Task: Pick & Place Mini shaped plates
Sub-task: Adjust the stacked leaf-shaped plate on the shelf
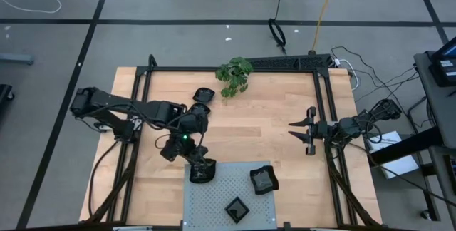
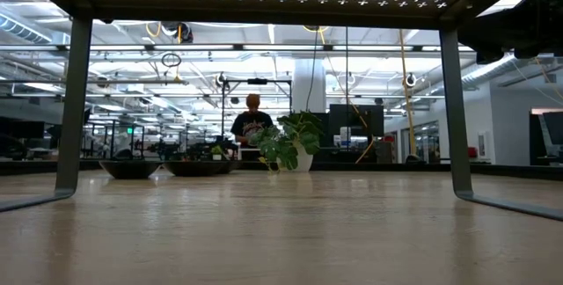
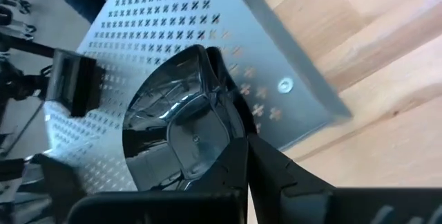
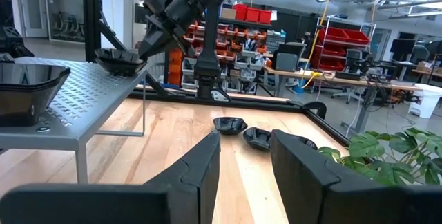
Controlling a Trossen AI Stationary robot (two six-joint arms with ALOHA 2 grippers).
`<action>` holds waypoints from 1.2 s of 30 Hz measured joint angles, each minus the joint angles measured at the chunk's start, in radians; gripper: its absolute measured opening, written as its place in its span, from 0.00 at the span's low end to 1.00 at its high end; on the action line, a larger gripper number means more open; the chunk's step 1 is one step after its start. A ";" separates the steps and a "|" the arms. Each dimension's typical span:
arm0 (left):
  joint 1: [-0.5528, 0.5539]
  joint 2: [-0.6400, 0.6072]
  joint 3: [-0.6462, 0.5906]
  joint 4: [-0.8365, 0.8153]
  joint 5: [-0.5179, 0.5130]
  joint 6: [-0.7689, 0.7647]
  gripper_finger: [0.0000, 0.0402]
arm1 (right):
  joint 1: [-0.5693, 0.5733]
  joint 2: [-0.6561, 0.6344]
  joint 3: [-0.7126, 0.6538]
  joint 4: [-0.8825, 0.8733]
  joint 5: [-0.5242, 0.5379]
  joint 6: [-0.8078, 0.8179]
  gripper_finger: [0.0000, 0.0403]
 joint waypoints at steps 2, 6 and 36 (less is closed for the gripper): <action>0.000 0.000 0.000 -0.015 0.022 -0.001 0.01 | 0.000 0.000 0.000 0.000 0.000 0.000 0.29; -0.009 0.000 0.000 -0.017 0.067 -0.003 0.01 | 0.000 0.000 0.000 0.000 0.000 0.000 0.29; -0.083 0.044 0.001 0.078 0.003 -0.068 0.01 | 0.000 0.000 0.000 0.000 0.000 0.000 0.29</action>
